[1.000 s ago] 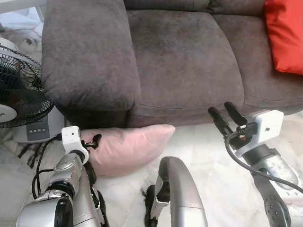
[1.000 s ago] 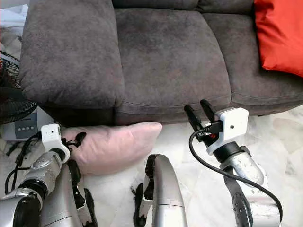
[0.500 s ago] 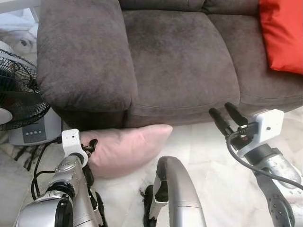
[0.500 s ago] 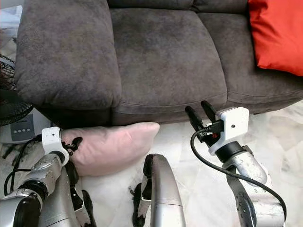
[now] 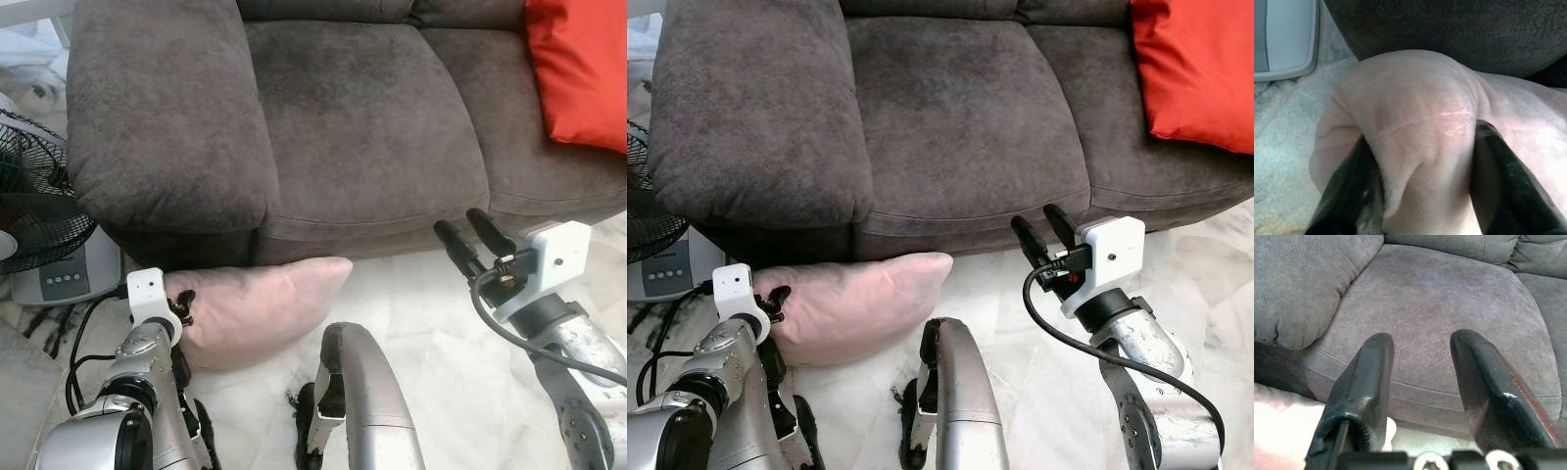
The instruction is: Move the pillow to the sofa from floor
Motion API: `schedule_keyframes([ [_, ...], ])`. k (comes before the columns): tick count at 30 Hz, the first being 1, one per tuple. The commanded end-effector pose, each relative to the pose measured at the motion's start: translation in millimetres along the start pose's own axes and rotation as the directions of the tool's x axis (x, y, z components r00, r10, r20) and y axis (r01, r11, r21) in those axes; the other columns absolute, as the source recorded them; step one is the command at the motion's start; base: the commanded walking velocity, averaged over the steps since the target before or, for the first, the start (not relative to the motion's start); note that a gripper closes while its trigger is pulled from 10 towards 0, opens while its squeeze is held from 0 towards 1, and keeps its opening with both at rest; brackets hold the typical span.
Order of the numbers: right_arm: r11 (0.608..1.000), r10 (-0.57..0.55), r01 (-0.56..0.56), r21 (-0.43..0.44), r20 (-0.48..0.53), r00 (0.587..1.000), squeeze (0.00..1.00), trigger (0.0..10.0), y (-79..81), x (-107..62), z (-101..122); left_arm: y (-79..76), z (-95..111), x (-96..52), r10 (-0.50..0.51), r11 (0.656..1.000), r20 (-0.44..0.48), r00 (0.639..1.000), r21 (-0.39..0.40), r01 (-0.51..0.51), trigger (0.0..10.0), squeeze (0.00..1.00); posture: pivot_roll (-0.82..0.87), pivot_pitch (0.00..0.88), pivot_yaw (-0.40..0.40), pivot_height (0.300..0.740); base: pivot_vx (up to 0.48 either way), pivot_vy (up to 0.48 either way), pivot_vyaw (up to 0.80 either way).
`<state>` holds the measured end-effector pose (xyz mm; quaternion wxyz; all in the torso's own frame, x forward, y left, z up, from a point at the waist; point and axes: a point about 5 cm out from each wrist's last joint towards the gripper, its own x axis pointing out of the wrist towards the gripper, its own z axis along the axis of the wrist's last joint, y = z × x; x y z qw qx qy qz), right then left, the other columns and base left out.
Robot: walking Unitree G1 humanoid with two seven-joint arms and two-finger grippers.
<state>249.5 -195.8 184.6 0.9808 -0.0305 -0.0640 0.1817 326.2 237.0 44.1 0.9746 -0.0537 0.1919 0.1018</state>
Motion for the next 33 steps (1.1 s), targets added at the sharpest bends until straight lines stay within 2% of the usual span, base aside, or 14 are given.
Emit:
schedule_keyframes([
  [1,1.000,-0.020,0.020,-0.006,-0.006,1.000,0.00,10.0,-4.5,-3.7,0.7,0.3,-15.0,-3.4,-0.005,1.000,-0.053,0.999,0.011,0.005,0.0,0.00,-0.11,0.293,-0.285,0.532,0.000,0.000,0.00],
  [22,1.000,-0.025,0.025,0.004,-0.005,1.000,0.00,10.0,-1.7,-2.3,-2.6,3.1,-18.6,-4.9,-0.009,1.000,-0.061,0.998,0.019,0.010,0.0,0.00,-0.09,0.293,-0.264,0.532,0.000,0.000,0.00],
  [33,0.999,-0.031,0.031,0.011,-0.004,1.000,0.00,10.0,-1.2,-3.1,-3.7,-0.4,-21.3,-5.6,-0.025,1.000,-0.061,0.998,0.010,0.026,0.0,0.00,-0.09,0.295,-0.258,0.532,0.000,0.000,0.00],
])
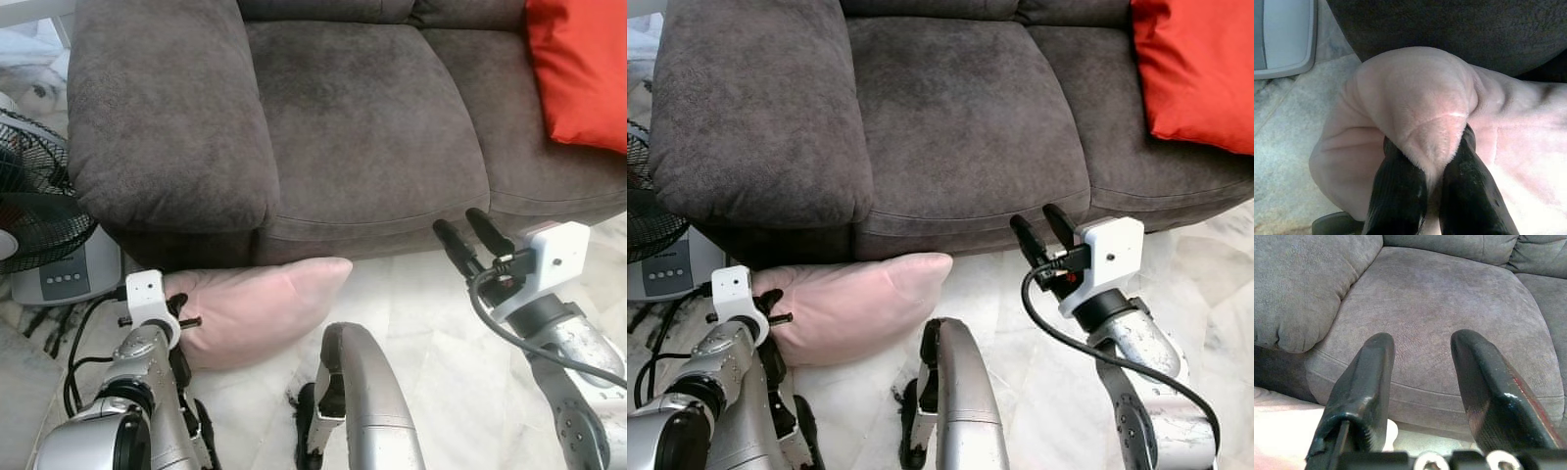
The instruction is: Move the pillow to the sofa from floor
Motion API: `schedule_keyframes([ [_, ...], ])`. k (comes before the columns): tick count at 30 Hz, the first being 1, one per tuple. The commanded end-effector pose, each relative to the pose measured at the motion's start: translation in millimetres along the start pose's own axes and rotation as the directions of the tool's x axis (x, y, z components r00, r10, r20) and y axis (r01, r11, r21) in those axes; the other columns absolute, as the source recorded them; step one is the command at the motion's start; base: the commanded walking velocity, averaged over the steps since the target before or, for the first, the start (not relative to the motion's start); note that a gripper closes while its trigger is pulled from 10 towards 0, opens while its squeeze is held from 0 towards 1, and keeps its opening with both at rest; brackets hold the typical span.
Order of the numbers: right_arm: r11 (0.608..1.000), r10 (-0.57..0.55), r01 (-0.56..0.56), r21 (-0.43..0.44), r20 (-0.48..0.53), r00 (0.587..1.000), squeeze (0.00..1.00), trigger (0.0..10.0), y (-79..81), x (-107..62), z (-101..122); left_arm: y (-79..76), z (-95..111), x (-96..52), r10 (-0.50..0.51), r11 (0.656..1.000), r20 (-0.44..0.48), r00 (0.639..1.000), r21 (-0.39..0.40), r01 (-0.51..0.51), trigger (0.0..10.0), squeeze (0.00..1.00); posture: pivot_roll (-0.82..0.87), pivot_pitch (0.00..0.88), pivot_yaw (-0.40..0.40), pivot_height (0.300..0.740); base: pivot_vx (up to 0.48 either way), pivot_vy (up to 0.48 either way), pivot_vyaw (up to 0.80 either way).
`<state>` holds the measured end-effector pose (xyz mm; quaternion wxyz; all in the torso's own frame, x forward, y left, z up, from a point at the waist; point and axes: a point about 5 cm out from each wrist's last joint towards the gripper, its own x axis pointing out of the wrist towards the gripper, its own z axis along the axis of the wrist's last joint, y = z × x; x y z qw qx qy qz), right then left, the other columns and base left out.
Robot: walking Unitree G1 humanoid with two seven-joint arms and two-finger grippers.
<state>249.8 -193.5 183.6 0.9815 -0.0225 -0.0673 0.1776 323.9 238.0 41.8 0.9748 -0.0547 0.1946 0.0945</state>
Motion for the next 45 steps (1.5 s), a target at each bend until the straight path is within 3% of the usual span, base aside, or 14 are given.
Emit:
schedule_keyframes([
  [1,1.000,-0.022,0.022,-0.003,-0.013,1.000,0.00,10.0,-3.1,-4.0,-3.0,-1.9,-18.2,-4.4,-0.009,1.000,-0.053,0.999,0.011,0.010,0.0,0.00,-0.09,0.297,-0.254,0.532,0.000,0.000,0.00],
  [6,1.000,-0.021,0.021,0.005,-0.013,1.000,0.00,10.0,-0.3,-2.4,-5.5,1.0,-12.3,-3.8,0.006,1.000,-0.014,1.000,0.006,-0.006,0.0,0.00,-0.07,0.298,-0.243,0.532,0.000,0.000,0.00],
  [7,1.000,-0.021,0.021,0.006,-0.013,1.000,0.00,10.0,0.1,-2.2,-5.7,2.0,-11.9,-3.8,0.017,1.000,-0.014,1.000,0.022,-0.016,8.6,0.00,-0.07,0.298,-0.243,0.532,0.000,0.000,0.00],
  [8,1.000,-0.021,0.021,0.011,-0.012,1.000,0.00,10.0,1.3,-1.7,-6.9,1.7,-9.8,-3.9,0.018,0.999,0.008,1.000,0.048,-0.019,10.0,0.00,-0.07,0.298,-0.238,0.532,0.000,0.000,0.00],
  [16,0.998,-0.047,0.048,0.034,-0.028,0.998,0.00,10.0,4.4,-3.8,-17.9,-7.1,-7.0,-7.7,-0.002,0.994,0.109,0.994,0.110,-0.010,10.0,0.00,-0.05,0.298,-0.203,0.532,0.000,0.000,0.00],
  [25,0.995,-0.078,0.080,0.056,-0.033,0.996,0.00,10.0,6.5,-3.8,-29.0,-22.0,3.7,-12.3,-0.033,0.995,0.225,0.974,0.104,0.009,10.0,0.00,-0.01,0.279,-0.166,0.532,0.000,0.000,0.00],
  [45,0.992,-0.101,0.103,0.072,-0.027,0.995,0.00,10.0,11.2,0.1,-38.9,-23.4,9.7,-13.3,-0.024,0.996,0.248,0.969,0.090,0.002,10.0,0.00,0.02,0.250,-0.124,0.532,-0.240,0.000,0.00],
])
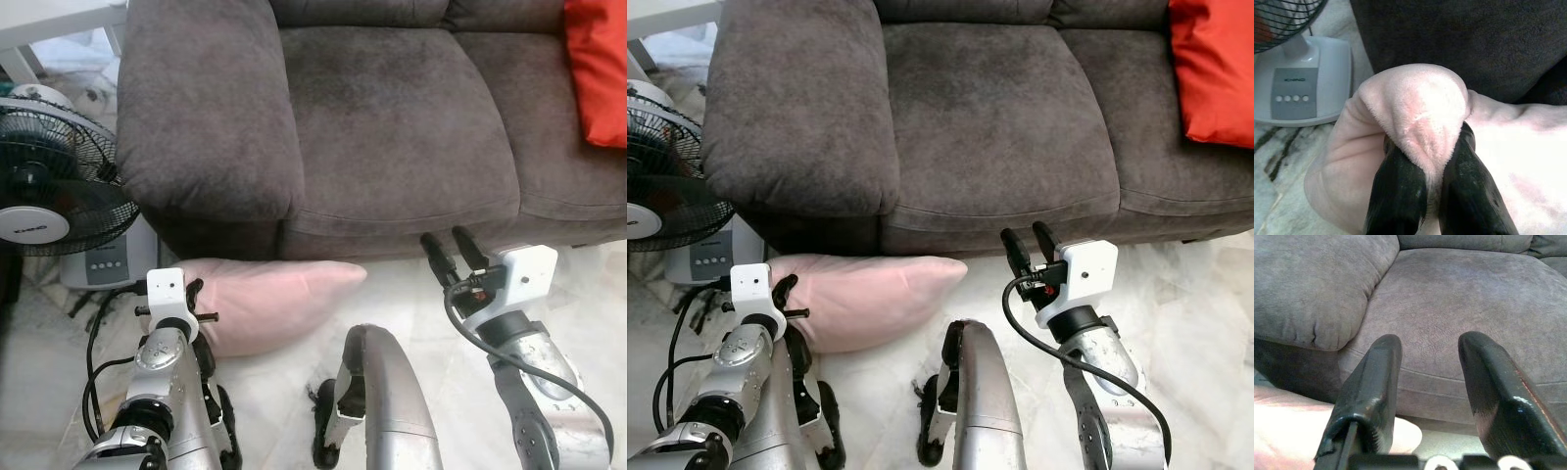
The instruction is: Move the pillow to the sofa from floor
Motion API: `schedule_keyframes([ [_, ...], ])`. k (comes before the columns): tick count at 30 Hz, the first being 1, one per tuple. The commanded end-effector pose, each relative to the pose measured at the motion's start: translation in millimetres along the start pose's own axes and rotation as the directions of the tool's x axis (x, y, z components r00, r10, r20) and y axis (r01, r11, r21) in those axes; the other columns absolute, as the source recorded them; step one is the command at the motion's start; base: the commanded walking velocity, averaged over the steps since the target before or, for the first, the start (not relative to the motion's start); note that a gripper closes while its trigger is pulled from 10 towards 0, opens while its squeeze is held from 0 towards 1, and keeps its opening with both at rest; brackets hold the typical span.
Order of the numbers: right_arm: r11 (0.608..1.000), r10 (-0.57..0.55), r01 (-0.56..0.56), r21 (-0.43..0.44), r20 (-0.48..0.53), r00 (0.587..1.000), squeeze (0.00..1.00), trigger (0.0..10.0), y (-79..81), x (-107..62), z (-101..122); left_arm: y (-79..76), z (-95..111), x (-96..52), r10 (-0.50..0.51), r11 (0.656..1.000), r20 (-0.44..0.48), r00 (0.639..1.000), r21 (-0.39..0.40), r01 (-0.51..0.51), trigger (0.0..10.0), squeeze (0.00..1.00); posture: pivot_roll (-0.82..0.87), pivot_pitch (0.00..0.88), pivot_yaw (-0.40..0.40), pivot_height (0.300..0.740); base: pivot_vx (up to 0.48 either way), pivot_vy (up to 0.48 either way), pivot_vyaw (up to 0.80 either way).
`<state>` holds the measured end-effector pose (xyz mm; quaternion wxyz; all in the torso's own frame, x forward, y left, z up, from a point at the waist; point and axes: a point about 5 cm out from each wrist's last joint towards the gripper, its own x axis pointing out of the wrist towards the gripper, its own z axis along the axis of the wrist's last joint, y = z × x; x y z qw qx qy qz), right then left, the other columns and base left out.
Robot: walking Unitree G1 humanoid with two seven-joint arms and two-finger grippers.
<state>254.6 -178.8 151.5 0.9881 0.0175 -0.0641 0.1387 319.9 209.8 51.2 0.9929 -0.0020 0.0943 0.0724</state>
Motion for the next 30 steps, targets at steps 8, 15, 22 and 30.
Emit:
schedule_keyframes([
  [8,1.000,-0.019,0.019,-0.003,-0.028,0.999,0.00,10.0,-3.9,-5.3,-6.4,4.5,6.4,-0.2,0.026,1.000,0.039,0.999,-0.002,-0.026,10.0,0.00,0.02,0.250,-0.124,0.532,-0.259,0.000,0.00],
  [15,1.000,-0.019,0.019,-0.003,-0.028,0.999,0.00,10.0,-3.9,-5.3,-6.4,4.5,6.4,-0.2,0.026,1.000,0.039,0.999,-0.002,-0.026,10.0,0.00,0.02,0.250,-0.124,0.532,-0.259,0.000,0.00],
  [22,1.000,-0.019,0.019,-0.003,-0.028,0.999,0.00,10.0,-3.9,-5.3,-6.4,4.5,6.4,-0.2,0.026,1.000,0.039,0.999,-0.002,-0.026,10.0,0.00,0.02,0.250,-0.124,0.532,-0.259,0.000,0.00],
  [30,0.997,-0.067,0.068,0.043,-0.026,0.997,0.00,10.0,1.8,3.5,-27.3,0.7,50.9,0.7,0.018,0.992,0.250,0.968,0.119,-0.049,10.0,0.00,0.09,0.198,-0.056,0.532,-0.033,0.000,0.00],
])
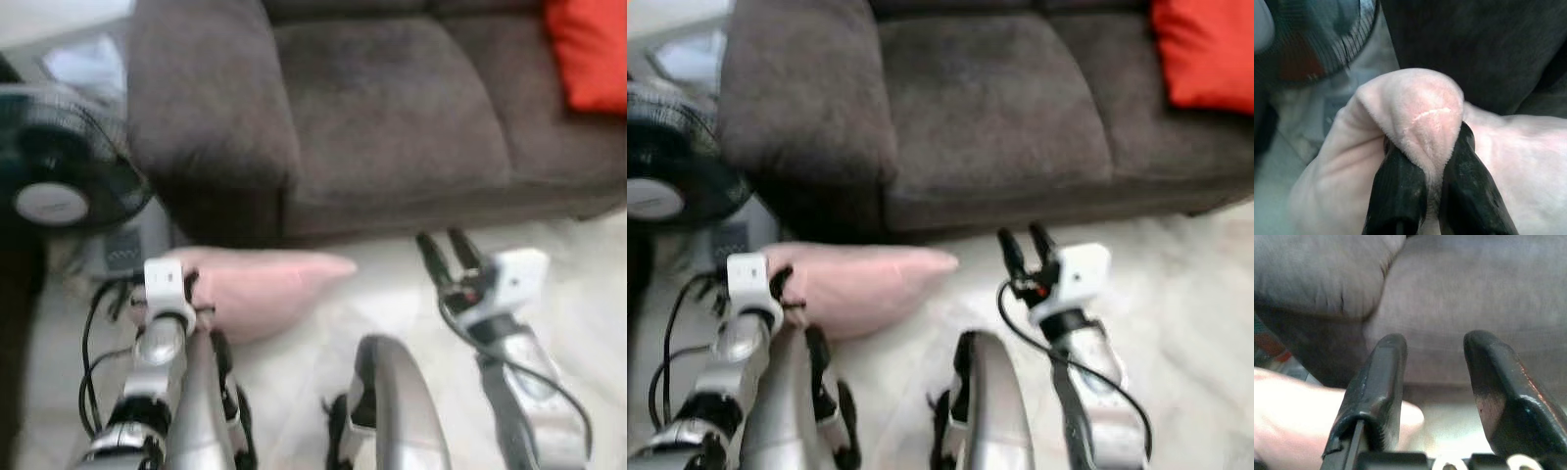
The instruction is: Move the pillow to the sofa from floor
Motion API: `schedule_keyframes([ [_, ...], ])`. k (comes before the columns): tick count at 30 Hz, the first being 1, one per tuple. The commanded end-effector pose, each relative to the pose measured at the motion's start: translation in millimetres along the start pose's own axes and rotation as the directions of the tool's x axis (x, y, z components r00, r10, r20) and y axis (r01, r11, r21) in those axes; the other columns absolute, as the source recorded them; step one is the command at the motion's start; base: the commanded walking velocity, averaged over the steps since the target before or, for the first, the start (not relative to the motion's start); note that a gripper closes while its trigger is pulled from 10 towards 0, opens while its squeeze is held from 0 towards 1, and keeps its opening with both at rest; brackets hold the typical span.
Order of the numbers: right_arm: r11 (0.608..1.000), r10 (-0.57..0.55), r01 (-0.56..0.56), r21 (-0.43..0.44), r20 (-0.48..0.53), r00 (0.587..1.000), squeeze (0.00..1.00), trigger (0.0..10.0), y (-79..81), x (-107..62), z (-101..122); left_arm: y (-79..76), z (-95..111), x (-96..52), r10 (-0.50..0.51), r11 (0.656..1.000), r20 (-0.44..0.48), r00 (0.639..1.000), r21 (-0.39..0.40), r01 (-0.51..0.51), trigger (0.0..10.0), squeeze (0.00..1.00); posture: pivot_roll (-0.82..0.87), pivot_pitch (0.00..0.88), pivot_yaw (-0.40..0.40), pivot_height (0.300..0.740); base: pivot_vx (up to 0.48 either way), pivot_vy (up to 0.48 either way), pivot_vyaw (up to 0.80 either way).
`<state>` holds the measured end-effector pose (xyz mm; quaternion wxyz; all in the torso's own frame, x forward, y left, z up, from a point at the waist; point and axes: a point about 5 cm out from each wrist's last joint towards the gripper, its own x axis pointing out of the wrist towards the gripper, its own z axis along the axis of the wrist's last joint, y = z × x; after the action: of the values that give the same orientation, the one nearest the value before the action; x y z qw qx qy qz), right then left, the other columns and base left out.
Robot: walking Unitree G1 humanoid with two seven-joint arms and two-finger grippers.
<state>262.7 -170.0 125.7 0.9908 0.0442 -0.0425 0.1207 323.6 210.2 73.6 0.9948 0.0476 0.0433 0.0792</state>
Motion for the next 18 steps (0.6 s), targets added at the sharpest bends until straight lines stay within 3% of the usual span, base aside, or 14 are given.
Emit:
schedule_keyframes([
  [1,1.000,-0.031,0.031,-0.005,0.014,0.999,0.00,10.0,-3.5,-1.1,-1.4,2.1,34.2,3.1,0.005,0.999,0.177,0.984,0.043,-0.013,10.0,0.00,0.09,0.193,-0.051,0.532,0.000,0.000,0.00],
  [6,0.999,-0.035,0.035,-0.001,0.018,0.999,0.00,10.0,-2.2,1.7,-4.6,-3.7,43.2,-1.5,-0.034,0.998,0.222,0.974,0.064,0.020,10.0,0.00,0.10,0.177,-0.042,0.532,0.000,0.000,0.00],
  [13,0.996,-0.083,0.084,-0.005,0.036,0.996,0.00,10.0,-7.8,4.9,-7.1,-31.2,65.2,-20.0,-0.208,0.976,0.330,0.921,0.135,0.172,10.0,0.00,0.11,0.145,-0.034,0.532,0.000,0.000,0.00],
  [18,0.994,-0.107,0.108,-0.009,0.041,0.993,0.00,10.0,-12.5,4.8,-6.8,-33.4,64.4,-30.3,-0.210,0.975,0.334,0.919,0.137,0.174,10.0,0.00,0.11,0.135,-0.031,0.532,0.000,0.000,0.00],
])
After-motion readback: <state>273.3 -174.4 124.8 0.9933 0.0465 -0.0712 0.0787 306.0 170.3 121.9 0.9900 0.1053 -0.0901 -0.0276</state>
